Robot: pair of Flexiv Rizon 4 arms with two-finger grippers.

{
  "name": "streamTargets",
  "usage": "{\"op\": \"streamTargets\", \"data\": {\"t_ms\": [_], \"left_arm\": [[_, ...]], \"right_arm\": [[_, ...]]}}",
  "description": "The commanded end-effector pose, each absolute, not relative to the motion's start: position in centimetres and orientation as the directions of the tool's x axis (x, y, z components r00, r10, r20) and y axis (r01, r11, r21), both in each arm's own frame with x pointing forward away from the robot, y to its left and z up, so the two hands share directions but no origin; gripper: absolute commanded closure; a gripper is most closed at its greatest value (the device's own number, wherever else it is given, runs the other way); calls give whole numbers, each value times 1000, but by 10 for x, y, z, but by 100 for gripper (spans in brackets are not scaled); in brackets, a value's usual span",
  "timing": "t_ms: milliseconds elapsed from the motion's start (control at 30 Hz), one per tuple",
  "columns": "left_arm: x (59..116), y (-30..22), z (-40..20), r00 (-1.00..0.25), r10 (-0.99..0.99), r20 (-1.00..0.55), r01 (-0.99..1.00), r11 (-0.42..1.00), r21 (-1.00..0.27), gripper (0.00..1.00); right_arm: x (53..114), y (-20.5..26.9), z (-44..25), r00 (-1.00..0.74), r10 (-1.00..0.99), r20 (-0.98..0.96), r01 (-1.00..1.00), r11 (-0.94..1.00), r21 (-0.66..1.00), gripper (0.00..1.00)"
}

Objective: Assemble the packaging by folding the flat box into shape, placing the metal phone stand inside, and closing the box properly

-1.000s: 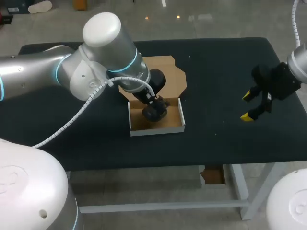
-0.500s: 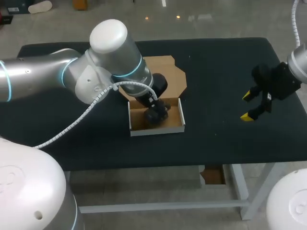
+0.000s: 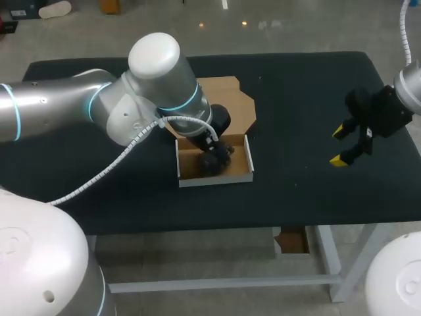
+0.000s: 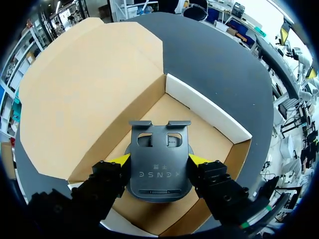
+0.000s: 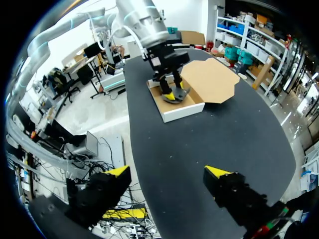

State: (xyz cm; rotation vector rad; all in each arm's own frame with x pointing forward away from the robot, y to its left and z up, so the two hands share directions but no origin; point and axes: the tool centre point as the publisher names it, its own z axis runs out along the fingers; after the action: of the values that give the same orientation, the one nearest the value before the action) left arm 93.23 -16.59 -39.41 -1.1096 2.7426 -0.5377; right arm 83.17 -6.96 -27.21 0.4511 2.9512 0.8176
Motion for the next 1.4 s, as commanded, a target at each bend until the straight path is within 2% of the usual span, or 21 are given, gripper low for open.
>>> {"op": "streamTargets", "data": {"t_ms": [33,200,233,267,300,367,400,433,467,500,900,1267,1400], "left_arm": [[932,-167,-395,-715,-699,4,-651,663,-370,100],[931,-166,-397,-713,-701,5,-654,662,-366,100],[931,-166,-397,-713,-702,5,-654,662,-365,89],[931,-165,-397,-712,-702,3,-655,662,-364,74],[931,-165,-397,-712,-702,2,-655,663,-363,65],[930,-165,-397,-711,-703,1,-656,662,-362,55],[930,-164,-396,-711,-704,1,-656,662,-362,45],[929,-164,-396,-710,-704,1,-656,662,-363,18],[929,-164,-396,-710,-704,0,-656,661,-363,5],[929,-164,-395,-709,-705,-1,-657,660,-364,0],[922,-166,-382,-658,-753,13,-705,610,-362,0],[909,-174,-365,-479,-877,20,-835,449,-319,0],[905,-176,-362,-373,-927,39,-886,343,-312,0]], "right_arm": [[832,-71,-271,-957,287,35,263,817,513,0],[832,-71,-271,-957,287,35,263,817,513,0],[832,-71,-271,-957,287,35,263,817,513,0],[832,-71,-271,-957,287,35,263,817,513,0],[832,-71,-271,-957,287,35,263,817,513,0],[832,-71,-271,-957,287,35,263,817,513,0],[832,-71,-271,-957,287,35,263,817,513,0],[832,-71,-271,-957,287,35,263,817,513,0],[832,-71,-271,-957,287,35,263,817,513,0],[832,-71,-271,-957,287,35,263,817,513,0],[832,-71,-271,-957,287,35,263,817,513,0],[832,-71,-271,-957,287,35,263,817,513,0],[832,-71,-271,-957,287,35,263,817,513,0]]}}
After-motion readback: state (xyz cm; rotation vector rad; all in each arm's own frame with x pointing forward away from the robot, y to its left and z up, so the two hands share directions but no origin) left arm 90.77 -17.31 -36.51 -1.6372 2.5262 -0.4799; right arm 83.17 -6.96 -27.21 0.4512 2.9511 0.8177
